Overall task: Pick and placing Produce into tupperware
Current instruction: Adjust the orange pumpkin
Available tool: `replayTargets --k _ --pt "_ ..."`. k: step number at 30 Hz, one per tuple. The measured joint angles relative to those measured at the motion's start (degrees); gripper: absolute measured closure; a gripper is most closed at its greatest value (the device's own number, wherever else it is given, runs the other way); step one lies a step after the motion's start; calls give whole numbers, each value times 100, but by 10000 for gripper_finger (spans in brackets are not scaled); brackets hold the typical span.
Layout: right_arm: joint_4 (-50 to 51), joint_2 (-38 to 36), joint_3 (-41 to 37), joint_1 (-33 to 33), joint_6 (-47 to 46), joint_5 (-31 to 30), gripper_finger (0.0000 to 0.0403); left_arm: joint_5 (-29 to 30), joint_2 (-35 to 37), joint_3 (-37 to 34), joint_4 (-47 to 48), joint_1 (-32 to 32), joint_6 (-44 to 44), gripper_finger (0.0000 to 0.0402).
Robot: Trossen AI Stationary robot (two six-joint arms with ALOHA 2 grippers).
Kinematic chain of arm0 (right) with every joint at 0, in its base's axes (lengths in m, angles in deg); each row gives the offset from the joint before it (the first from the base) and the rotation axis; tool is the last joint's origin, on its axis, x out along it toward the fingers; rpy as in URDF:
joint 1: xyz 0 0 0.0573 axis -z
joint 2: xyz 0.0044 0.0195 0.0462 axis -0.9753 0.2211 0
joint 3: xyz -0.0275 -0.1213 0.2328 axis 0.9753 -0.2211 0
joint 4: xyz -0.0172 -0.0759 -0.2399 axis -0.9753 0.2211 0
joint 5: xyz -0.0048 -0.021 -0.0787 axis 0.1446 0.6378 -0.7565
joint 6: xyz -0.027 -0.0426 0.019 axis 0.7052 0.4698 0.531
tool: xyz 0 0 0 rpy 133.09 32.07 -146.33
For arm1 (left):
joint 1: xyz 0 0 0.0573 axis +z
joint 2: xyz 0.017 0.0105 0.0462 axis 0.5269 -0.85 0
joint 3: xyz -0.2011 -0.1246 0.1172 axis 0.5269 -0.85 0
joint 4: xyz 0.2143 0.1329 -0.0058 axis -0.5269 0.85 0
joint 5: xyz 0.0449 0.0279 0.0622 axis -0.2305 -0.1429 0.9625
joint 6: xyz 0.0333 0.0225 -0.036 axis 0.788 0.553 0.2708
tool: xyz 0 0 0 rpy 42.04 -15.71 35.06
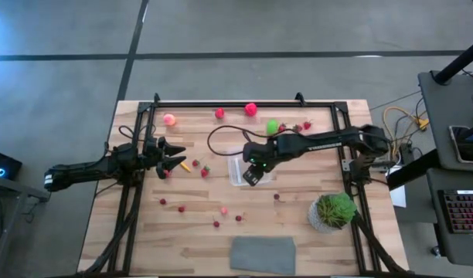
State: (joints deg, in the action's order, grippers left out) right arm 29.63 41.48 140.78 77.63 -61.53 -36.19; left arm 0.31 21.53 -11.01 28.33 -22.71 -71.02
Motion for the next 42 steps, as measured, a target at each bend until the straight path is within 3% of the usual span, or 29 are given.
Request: replayTargets --k 7,13,18,28,38,42 --pt "937 -222 418 62 -52 -1035 187 0 9 0 -2 0 0 173" --pt "1908 -938 215 610 -490 -1168 179 1 -2 0 -2 2 -2 173" --pt "2348 -1738 -417 1286 -603 -1178 179 1 2 0 2 2 -2 173" --pt "2306 -2828 -2310 2410 -801 -1117 163 1 0 0 -3 0 -2 173" --pt "1552 -2763 -2931 2453 -421 -1524 86 1 -2 0 -1 0 0 173" --pt "1147 -2582 -3111 2689 -144 -1387 64 1 -2 0 -3 2 -1 173"
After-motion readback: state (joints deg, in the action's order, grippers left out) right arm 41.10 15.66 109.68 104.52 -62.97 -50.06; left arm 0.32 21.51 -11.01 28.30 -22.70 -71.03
